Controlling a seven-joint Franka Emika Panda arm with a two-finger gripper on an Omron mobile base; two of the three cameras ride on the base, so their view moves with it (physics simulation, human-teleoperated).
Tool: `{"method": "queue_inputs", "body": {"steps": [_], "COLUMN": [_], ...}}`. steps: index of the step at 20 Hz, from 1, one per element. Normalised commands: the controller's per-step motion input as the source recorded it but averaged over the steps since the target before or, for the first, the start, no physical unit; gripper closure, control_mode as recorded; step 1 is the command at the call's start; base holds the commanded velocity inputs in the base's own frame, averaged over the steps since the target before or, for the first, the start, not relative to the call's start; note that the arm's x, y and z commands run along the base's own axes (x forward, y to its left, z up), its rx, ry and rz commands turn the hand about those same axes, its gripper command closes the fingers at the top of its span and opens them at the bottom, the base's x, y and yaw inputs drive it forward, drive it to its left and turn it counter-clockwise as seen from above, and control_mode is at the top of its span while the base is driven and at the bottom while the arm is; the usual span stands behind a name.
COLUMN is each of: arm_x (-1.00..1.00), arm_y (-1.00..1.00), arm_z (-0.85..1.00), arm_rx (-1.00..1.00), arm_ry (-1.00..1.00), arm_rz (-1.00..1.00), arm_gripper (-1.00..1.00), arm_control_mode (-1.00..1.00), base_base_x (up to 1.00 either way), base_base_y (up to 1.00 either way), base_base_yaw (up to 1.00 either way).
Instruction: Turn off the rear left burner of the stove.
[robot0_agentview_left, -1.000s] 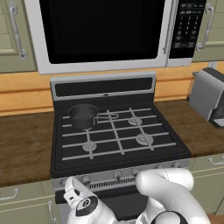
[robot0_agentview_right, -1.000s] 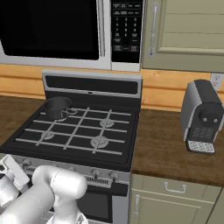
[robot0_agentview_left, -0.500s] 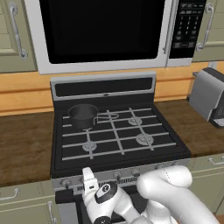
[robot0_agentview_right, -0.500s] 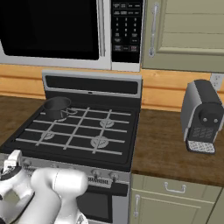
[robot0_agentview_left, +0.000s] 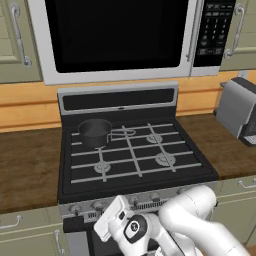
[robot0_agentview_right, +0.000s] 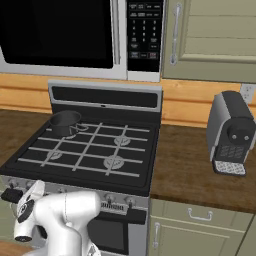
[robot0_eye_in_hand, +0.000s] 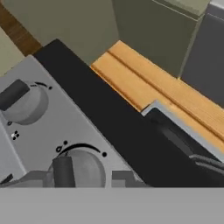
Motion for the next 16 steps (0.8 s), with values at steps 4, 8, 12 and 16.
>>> {"method": "queue_inputs", "body": {"steps": [4,8,12,16], "arm_x": [-0.03,0.0,0.0,0.0], "arm_y": [-0.24,-0.24,-0.26,-0.19], "arm_z": [0.3,0.31,0.32,0.21], "arm_rx": [0.86,0.76,0.85,0.89], "arm_ry": [-0.23,-0.19,-0.14,-0.14], "arm_rz": [-0.22,-0.24,-0.28,-0.42], "arm_gripper": [1.0,1.0,1.0,1.0], "arm_control_mode": [-1.0,-1.0,-1.0,-1.0], "base_base_x": [0.0,0.0,0.0,0.0], "base_base_y": [0.0,0.0,0.0,0.0], "base_base_yaw": [0.0,0.0,0.0,0.0]}}
